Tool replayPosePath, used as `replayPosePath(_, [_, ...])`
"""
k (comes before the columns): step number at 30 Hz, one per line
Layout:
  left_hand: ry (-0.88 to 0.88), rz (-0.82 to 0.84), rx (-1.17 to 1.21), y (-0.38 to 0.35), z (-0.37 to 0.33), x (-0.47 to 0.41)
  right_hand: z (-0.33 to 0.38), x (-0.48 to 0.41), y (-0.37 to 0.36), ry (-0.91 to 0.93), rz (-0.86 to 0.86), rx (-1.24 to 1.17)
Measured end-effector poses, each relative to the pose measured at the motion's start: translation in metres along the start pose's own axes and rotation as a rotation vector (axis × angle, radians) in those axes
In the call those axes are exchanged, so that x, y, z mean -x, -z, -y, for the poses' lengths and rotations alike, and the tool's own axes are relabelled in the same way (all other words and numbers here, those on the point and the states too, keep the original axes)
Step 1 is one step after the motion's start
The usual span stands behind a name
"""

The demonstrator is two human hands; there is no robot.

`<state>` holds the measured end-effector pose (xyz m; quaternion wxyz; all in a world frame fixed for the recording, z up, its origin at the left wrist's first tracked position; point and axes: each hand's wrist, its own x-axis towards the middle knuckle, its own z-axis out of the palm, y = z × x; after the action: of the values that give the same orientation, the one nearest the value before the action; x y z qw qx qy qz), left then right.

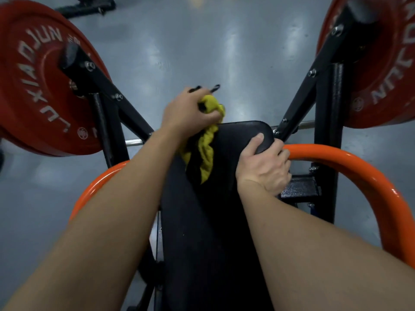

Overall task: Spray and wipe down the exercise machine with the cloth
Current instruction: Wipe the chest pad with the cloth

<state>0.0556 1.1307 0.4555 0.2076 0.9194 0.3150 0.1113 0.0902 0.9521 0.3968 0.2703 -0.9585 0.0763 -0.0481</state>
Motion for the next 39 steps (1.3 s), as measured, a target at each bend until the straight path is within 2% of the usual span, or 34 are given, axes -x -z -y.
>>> replayPosePath(2, [0.154, -0.106, 0.037, 0.015, 0.032, 0.017, 0.004, 0.006, 0.002, 0.027, 0.039, 0.061])
replayPosePath(7, [0.268, -0.354, 0.019, 0.002, 0.02, 0.046, 0.005, 0.004, 0.007, 0.09, 0.02, 0.032])
replayPosePath(9, [0.26, -0.415, 0.011, -0.005, 0.013, 0.06, 0.003, 0.007, 0.009, 0.16, 0.064, 0.042])
replayPosePath(13, [0.123, -0.541, -0.132, -0.029, 0.017, 0.11, 0.001, 0.011, 0.009, 0.306, 0.051, -0.025])
replayPosePath(15, [0.108, -0.569, -0.125, -0.039, 0.022, 0.131, -0.001, 0.015, 0.01, 0.435, 0.037, -0.035])
replayPosePath(19, [0.134, -0.527, -0.067, -0.038, 0.02, 0.134, -0.008, 0.026, 0.008, 0.9, 0.028, -0.022])
replayPosePath(20, [0.15, -0.497, -0.041, -0.034, 0.019, 0.131, -0.004, 0.033, 0.005, 0.922, 0.028, -0.01])
replayPosePath(24, [0.153, -0.456, 0.088, -0.022, 0.027, 0.122, 0.031, 0.067, -0.004, 0.559, 0.113, -0.011])
replayPosePath(27, [0.094, -0.487, 0.227, -0.016, 0.035, 0.124, 0.03, 0.073, -0.011, 0.562, 0.12, 0.041])
replayPosePath(30, [0.127, -0.551, 0.363, -0.008, 0.041, 0.122, 0.029, 0.073, -0.01, 0.586, 0.109, 0.072])
replayPosePath(32, [0.293, -0.678, 0.468, 0.0, 0.056, 0.12, 0.032, 0.075, -0.011, 0.576, 0.092, 0.122])
replayPosePath(35, [0.728, -0.893, 0.683, 0.016, 0.107, 0.112, 0.036, 0.078, -0.013, 0.572, 0.079, 0.172])
replayPosePath(37, [0.789, -0.864, 0.762, 0.025, 0.125, 0.101, 0.037, 0.078, -0.015, 0.573, 0.066, 0.205])
replayPosePath(39, [0.704, -0.668, 0.696, 0.02, 0.116, 0.088, 0.038, 0.078, -0.015, 0.563, 0.067, 0.218])
